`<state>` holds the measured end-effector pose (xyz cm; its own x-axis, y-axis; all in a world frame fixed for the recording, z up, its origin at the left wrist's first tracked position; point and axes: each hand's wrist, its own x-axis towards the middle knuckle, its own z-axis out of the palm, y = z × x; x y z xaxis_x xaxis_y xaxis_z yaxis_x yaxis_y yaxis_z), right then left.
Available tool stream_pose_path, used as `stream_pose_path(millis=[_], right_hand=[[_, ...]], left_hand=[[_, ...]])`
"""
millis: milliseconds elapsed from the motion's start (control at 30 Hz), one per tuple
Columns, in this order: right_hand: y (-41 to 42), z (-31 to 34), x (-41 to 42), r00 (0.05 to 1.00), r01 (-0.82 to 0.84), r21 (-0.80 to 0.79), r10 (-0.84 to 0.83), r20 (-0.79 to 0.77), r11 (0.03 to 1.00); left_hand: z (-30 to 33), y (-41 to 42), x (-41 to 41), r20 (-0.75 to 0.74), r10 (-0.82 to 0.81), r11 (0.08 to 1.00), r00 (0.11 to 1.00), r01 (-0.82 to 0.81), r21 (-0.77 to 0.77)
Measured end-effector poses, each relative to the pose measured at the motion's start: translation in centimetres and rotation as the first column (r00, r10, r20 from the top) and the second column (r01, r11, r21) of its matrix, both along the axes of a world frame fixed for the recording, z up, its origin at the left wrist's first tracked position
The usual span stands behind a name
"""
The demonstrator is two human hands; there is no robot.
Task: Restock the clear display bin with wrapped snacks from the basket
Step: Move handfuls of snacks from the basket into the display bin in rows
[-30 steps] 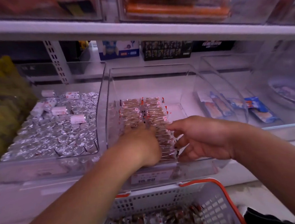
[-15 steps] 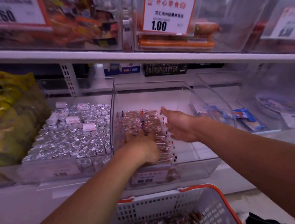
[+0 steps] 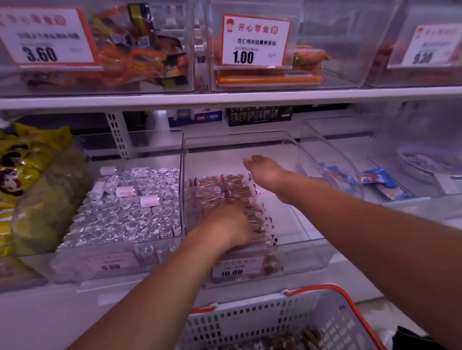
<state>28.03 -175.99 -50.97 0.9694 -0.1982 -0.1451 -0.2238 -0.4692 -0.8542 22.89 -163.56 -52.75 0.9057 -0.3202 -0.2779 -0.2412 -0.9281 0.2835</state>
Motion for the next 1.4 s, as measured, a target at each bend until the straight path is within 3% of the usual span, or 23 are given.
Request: stream_pose_path(millis=[67,133,167,200,233,267,333,367,433,467,533,633,733,900,1000,1100,1167,1233,1300,1400], right_hand=[[-0.4,0.9,-4.0,0.905,0.091,-0.166,-0.013,0.424,0.982],[-1.5,-0.2,-9.8,0.621,0.260,-0.080,-0.103,0.777,0.962],[-2.1,-2.0,-12.7,0.508,0.303,-0.030,-0.134,0.851,0.952],[-2.4,-4.7,-15.4,0.482,0.329,-0.011,-0.157,0.862,0.944],[-2.6,-7.8,-17.6,0.537,0.357,-0.028,-0.181,0.824,0.934],[-2.6,-11.1,-19.4,0.650,0.360,-0.086,-0.184,0.737,0.929],[-3.0,-18.8,-21.4,0.936,0.159,-0.283,-0.053,0.347,0.946],[-3.2,-22.3,-22.4,0.996,-0.055,-0.365,0.078,0.050,0.929],[-4.0,-28.1,-24.8,0.856,-0.436,-0.299,0.289,-0.428,0.849],[-4.5,-30.3,-26.4,0.785,-0.496,-0.227,0.321,-0.530,0.838],[-5.4,-33.2,-29.1,0.754,-0.455,-0.188,0.264,-0.602,0.871],[-5.8,-36.3,-30.3,0.694,-0.371,-0.165,0.155,-0.704,0.914],[-5.4,-38.1,-28.9,0.682,-0.207,-0.085,0.081,-0.727,0.975],[-2.4,-40.8,-27.9,0.713,-0.145,-0.107,0.029,-0.701,0.984],[0.0,-42.1,-27.3,0.796,0.039,-0.073,-0.075,-0.601,0.997],[1.3,-42.6,-26.4,0.847,0.137,-0.030,-0.133,-0.514,0.990],[1.7,-42.6,-26.0,0.865,0.141,0.002,-0.123,-0.486,0.990],[1.9,-42.5,-25.6,0.867,0.136,-0.014,-0.126,-0.482,0.991],[1.9,-42.6,-25.3,0.894,0.137,-0.049,-0.145,-0.424,0.989],[2.1,-42.3,-24.9,0.904,0.161,0.020,-0.139,-0.403,0.987]], left_hand=[[1.4,0.1,-1.8,0.305,0.052,0.987,0.951,-0.001,-0.163],[2.3,0.3,-4.3,0.611,0.126,0.945,0.782,0.092,-0.314],[2.2,0.6,-5.6,0.705,0.144,0.913,0.695,0.181,-0.365],[1.6,0.9,-7.0,0.768,0.133,0.882,0.626,0.279,-0.381],[0.5,1.2,-8.4,0.805,0.087,0.861,0.587,0.362,-0.358],[-1.1,1.4,-9.6,0.811,0.003,0.860,0.585,0.413,-0.301],[-5.4,1.9,-11.2,0.673,-0.229,0.893,0.703,0.427,-0.143],[-8.0,2.1,-11.9,0.512,-0.305,0.922,0.803,0.384,-0.055],[-14.2,3.0,-13.2,0.153,-0.201,0.979,0.968,0.197,0.043],[-17.8,3.8,-14.3,-0.025,-0.087,0.996,0.996,0.088,0.030],[-24.8,5.6,-17.0,-0.319,0.124,0.986,0.940,-0.154,-0.068],[-32.3,7.4,-21.2,-0.615,0.338,0.883,0.713,-0.466,-0.054],[-36.8,6.9,-23.0,-0.677,0.531,0.694,0.509,-0.720,0.003],[-40.8,5.3,-21.9,-0.620,0.758,0.270,0.204,-0.963,0.013],[-41.9,4.4,-20.6,-0.623,0.781,-0.074,-0.044,-0.997,-0.023],[-42.8,3.5,-20.0,-0.659,0.708,-0.334,-0.256,-0.943,0.007],[-43.2,3.4,-19.9,-0.634,0.715,-0.392,-0.295,-0.920,-0.015],[-43.5,3.3,-19.5,-0.621,0.734,-0.427,-0.276,-0.898,-0.106],[-43.4,3.3,-19.1,-0.662,0.702,-0.496,-0.262,-0.847,-0.190],[-43.3,4.0,-18.9,-0.726,0.638,-0.570,-0.256,-0.791,-0.222]])
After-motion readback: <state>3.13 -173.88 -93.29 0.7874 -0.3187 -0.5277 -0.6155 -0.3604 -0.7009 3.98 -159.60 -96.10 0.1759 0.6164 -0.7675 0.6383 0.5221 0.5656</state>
